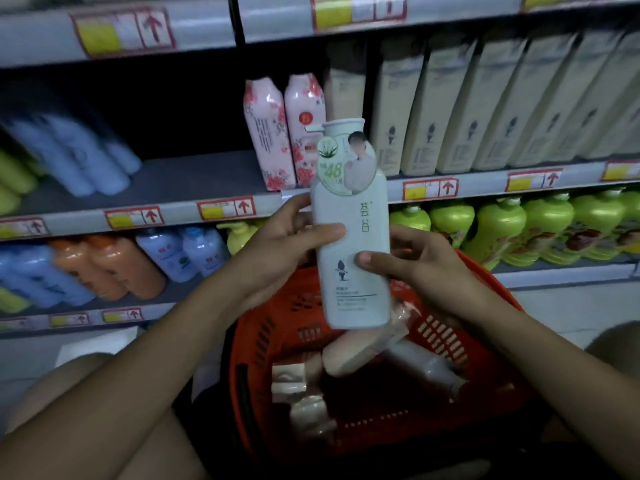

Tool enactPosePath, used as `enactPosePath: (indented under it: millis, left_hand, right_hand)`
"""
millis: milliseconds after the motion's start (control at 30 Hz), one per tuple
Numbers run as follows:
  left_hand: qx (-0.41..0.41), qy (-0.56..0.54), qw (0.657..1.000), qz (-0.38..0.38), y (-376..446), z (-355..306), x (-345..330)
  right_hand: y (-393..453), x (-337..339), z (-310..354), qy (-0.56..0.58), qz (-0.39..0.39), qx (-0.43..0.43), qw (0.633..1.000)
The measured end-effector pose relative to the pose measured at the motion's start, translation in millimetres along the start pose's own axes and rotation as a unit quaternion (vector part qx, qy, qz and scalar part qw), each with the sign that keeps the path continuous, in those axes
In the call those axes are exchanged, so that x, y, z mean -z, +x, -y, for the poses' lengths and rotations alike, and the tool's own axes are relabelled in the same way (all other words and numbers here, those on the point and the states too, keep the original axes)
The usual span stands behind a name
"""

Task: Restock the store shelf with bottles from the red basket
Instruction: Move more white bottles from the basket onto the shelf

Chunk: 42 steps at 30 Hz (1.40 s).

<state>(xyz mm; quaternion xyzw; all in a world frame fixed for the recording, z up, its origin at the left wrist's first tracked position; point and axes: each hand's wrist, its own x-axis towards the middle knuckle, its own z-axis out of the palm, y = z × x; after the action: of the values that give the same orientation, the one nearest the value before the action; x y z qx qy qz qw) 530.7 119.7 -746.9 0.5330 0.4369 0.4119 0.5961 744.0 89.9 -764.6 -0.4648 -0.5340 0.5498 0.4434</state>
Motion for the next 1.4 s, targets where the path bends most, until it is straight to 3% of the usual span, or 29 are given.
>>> enactPosePath:
  millis: [133,367,600,733,833,1100,1400]
  left_hand:
    - [-0.071,0.118,0.990,0.004,-17.4,-48.3,-4.5]
    - [-0.221,0.165,0.960,-0.037,-24.2,-121.6,-25.7]
    - [-0.293,0.172,0.938,-0.075,-14.0,-149.0,-53.3]
    - [-0.346,0.202,0.912,-0.087,18.5,-195.6,-65.5]
    - [-0.390,0.226,0.886,-0.110,55.5,-234.4,-70.8]
    - [-0.338,0.225,0.888,-0.217,138.9,-261.6,-73.2]
    - [-0.290,0.306,0.840,-0.342,166.8,-251.0,-88.9]
  right_hand:
    - [-6.0,1.9,48.7,0.041,-0.040,0.061,0.996]
    - [-9.2,9.9,131.7,-0.028,-0.060,0.161,0.985]
    - [-1.1,22.2,154.7,-0.051,-0.070,0.251,0.964]
    - [29.8,32.2,182.9,-0.049,-0.124,0.348,0.928]
    - [66.0,45.1,221.3,-0.090,-0.123,0.414,0.897]
    - [158.9,81.4,273.4,-0.228,-0.087,0.411,0.878]
    - [207.3,86.8,264.6,-0.171,-0.092,0.347,0.918]
